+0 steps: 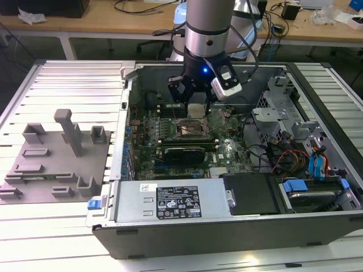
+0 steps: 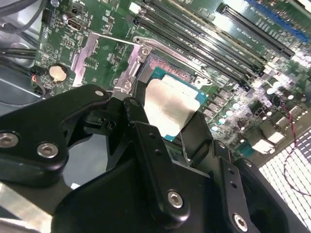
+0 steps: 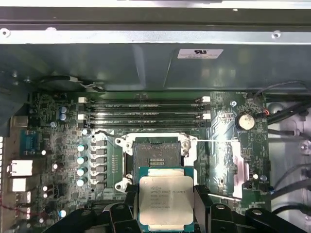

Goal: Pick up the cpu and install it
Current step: 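Pick up the cpu and move it towards the insertion slot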

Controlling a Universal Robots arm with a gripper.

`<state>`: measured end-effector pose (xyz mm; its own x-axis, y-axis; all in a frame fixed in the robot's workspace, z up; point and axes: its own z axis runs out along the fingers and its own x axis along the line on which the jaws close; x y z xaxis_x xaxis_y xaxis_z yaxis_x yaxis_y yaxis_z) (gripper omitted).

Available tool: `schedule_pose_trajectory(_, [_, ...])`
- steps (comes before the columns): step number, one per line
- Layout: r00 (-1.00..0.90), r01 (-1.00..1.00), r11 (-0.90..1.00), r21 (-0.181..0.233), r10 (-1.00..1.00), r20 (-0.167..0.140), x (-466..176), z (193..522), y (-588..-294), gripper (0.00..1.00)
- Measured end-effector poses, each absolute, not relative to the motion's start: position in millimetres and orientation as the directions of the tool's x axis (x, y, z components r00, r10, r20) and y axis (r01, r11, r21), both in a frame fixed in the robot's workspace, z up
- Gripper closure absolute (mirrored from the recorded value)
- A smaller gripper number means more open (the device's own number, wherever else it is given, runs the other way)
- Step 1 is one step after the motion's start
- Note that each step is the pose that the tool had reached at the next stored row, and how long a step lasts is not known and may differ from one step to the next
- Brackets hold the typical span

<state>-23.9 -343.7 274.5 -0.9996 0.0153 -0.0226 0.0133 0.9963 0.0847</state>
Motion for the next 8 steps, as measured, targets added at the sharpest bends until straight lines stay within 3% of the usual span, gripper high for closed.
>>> schedule_pose_trajectory(8, [-1.000,0.013,0.996,0.089,0.015,-0.023,-23.9,265.4,-338.3,0.45])
